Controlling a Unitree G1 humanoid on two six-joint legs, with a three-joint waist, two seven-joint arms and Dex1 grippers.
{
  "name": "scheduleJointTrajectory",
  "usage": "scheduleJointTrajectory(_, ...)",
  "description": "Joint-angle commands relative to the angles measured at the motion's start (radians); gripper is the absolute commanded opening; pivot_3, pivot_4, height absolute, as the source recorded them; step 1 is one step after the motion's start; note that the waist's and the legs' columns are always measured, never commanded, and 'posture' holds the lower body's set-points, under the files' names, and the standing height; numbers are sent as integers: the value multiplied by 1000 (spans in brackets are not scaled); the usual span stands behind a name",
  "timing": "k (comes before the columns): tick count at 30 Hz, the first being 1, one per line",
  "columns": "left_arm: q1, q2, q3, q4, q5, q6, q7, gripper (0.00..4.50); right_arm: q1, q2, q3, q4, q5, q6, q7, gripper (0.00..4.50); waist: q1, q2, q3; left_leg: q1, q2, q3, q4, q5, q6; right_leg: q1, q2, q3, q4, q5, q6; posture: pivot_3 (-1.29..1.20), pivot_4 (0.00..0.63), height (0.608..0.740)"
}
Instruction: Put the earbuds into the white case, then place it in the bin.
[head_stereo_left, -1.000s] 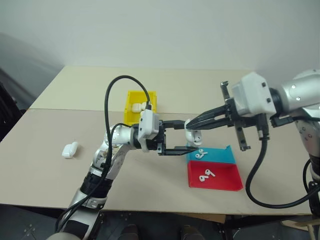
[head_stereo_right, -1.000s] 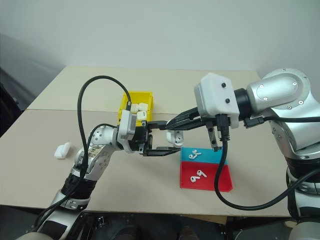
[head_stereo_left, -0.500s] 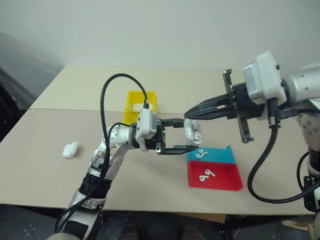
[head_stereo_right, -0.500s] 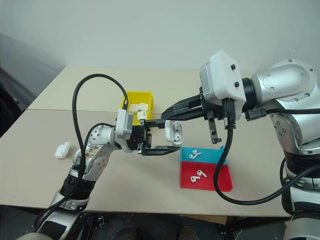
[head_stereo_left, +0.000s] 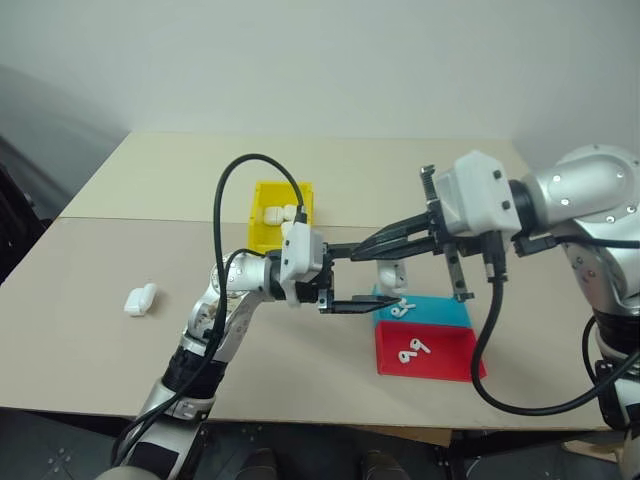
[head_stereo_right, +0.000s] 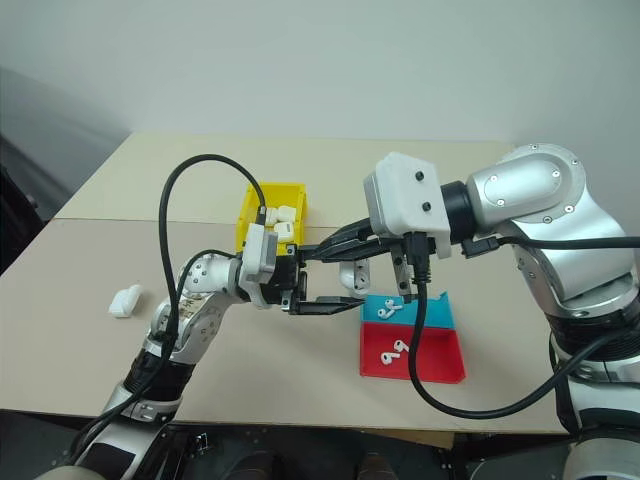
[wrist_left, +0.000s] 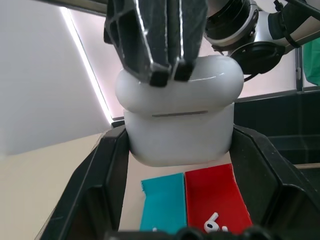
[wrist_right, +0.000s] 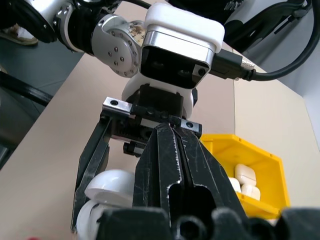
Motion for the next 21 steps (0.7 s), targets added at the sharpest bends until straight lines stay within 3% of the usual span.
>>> scheduleJointTrajectory(1,-14,-7,30,-47,-27,-28,10,2755,8,-37,-39,9,-27,-15,9,22,0,0,0,0,0,0,0,0,0,0,0,0,0,0,0,0,150,740)
scheduleJointTrajectory(10,-25,-14,66,-28,5,-59,78,2755,-16,-6,-177,25,41,13,-85,22,0,0,0,0,0,0,0,0,0,0,0,0,0,0,0,0,150,740)
scheduleJointTrajectory(15,-73,23,111,-29,129,20,295,2755,85,0,-261,-22,14,59,-251,22,1,0,0,0,0,0,0,0,0,0,0,0,0,0,0,0,150,740)
scheduleJointTrajectory(18,-150,39,100,53,278,102,461,2755,219,24,-302,-89,2,85,-360,22,7,-1,0,0,-1,0,0,0,0,1,0,0,0,0,0,0,150,740)
scheduleJointTrajectory(21,-204,1,135,108,306,226,603,2755,347,44,-323,-146,-15,104,-444,22,12,-1,0,-1,-2,-1,0,0,0,0,-1,-1,0,0,0,0,150,740)
